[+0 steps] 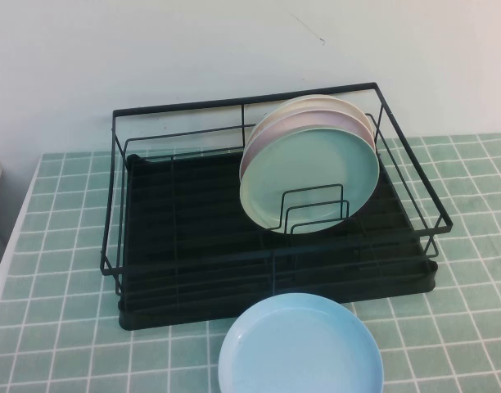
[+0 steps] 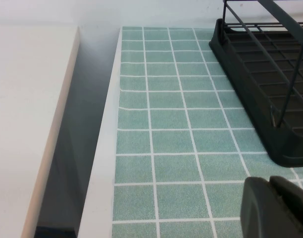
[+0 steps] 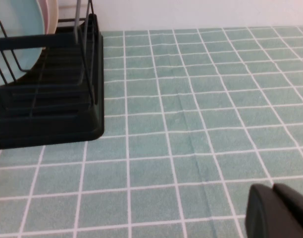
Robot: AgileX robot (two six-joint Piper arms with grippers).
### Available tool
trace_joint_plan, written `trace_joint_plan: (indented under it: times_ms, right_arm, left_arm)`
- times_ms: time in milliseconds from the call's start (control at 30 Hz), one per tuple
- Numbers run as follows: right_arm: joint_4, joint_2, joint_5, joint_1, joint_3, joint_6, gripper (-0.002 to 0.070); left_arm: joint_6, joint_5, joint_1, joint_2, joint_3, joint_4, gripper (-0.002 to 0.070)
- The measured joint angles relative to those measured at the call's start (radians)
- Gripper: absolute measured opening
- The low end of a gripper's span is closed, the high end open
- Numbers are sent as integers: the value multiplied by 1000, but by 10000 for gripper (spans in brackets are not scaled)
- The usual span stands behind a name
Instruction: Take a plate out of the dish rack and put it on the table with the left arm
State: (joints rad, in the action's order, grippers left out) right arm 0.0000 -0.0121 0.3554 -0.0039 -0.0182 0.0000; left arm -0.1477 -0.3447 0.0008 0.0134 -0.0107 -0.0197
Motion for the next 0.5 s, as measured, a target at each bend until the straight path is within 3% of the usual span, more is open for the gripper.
trace_joint_plan:
  times_ms: [500]
  right_arm:
    - [0, 0, 0, 0, 0, 0, -3]
  left_arm:
    - [0, 0, 0, 0, 0, -52, -3]
